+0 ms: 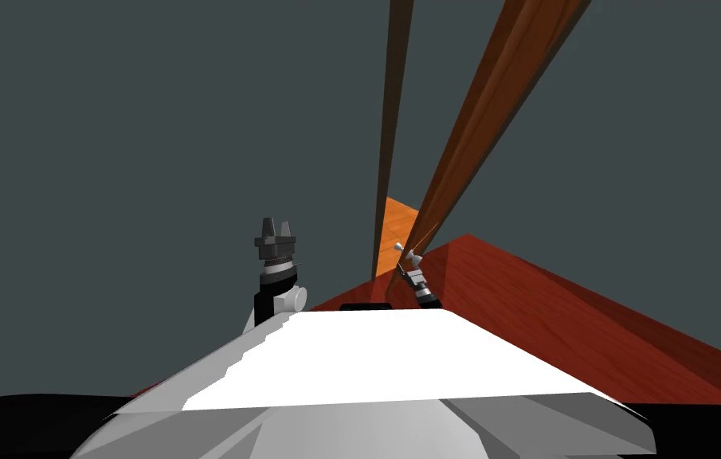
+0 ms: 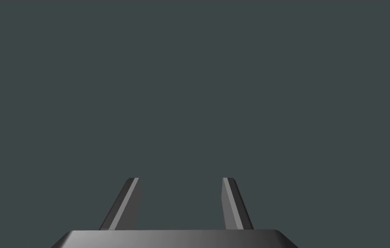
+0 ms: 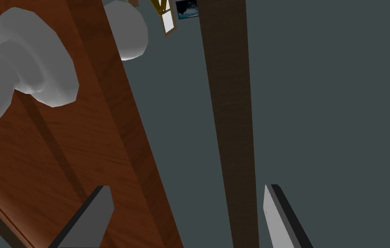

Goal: Pull the door open

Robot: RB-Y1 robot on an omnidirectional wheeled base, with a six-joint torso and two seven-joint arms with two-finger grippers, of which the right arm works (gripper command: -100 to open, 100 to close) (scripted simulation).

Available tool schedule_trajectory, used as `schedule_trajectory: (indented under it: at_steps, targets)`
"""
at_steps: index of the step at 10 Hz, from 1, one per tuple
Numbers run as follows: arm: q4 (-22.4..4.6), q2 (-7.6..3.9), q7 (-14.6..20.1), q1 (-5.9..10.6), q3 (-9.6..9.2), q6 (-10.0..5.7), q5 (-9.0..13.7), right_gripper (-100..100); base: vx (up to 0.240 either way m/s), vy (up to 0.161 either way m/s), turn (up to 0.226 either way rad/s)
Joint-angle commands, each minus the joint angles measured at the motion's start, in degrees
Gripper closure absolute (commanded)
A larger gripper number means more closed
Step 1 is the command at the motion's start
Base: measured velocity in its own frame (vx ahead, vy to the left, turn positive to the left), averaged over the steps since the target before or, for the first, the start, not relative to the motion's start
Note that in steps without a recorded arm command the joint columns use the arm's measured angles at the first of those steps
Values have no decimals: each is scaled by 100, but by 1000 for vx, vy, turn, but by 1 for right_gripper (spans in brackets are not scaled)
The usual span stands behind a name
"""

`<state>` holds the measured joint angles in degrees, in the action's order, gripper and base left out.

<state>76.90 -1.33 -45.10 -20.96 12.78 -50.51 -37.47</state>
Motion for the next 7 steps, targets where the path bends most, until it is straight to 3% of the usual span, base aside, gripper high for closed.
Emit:
schedule_trajectory:
  at_steps: [1, 7]
  targets:
    - [-172, 30, -155, -2, 34, -116, -157, -100, 85, -104, 86]
    - [-783, 209, -638, 69, 138, -448, -641, -100, 96, -97, 67]
